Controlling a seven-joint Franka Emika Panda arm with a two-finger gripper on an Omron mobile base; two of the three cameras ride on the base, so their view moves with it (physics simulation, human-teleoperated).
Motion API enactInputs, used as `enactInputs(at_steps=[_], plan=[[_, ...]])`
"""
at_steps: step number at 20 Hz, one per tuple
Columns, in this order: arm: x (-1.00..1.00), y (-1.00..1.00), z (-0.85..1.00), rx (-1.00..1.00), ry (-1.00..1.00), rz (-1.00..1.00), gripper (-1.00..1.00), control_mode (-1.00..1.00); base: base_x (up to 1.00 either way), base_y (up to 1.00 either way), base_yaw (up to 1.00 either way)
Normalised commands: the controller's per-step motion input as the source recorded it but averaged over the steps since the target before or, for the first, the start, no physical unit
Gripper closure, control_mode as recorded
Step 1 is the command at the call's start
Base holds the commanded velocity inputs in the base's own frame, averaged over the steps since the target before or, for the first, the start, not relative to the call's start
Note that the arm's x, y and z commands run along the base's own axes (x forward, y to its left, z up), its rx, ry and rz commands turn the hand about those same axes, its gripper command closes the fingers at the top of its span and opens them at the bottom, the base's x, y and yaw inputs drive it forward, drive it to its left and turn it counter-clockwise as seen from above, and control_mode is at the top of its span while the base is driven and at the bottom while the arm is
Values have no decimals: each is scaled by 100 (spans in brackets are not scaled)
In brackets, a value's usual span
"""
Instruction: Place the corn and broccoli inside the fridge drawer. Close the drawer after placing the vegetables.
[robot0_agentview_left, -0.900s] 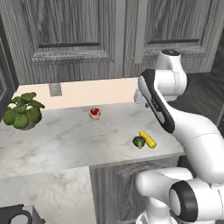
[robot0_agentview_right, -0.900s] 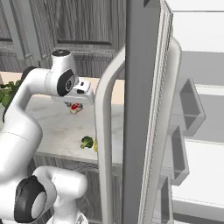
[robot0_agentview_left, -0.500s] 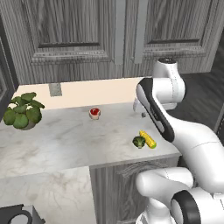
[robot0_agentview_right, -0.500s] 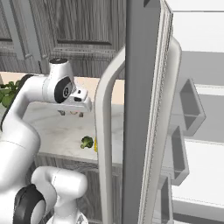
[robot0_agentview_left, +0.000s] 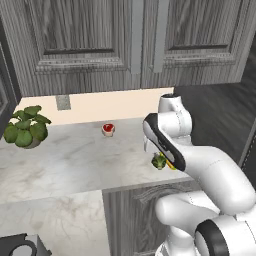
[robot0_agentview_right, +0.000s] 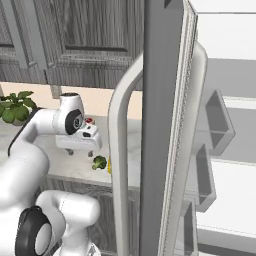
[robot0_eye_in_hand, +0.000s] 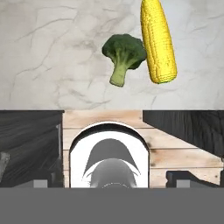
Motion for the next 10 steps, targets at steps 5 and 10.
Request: enactInputs(at_steps=[5, 10], plan=[[14, 0, -67, 1, 10, -9, -100, -100, 0, 0, 0], [37, 0, -51, 3, 8, -10, -100, -100, 0, 0, 0]])
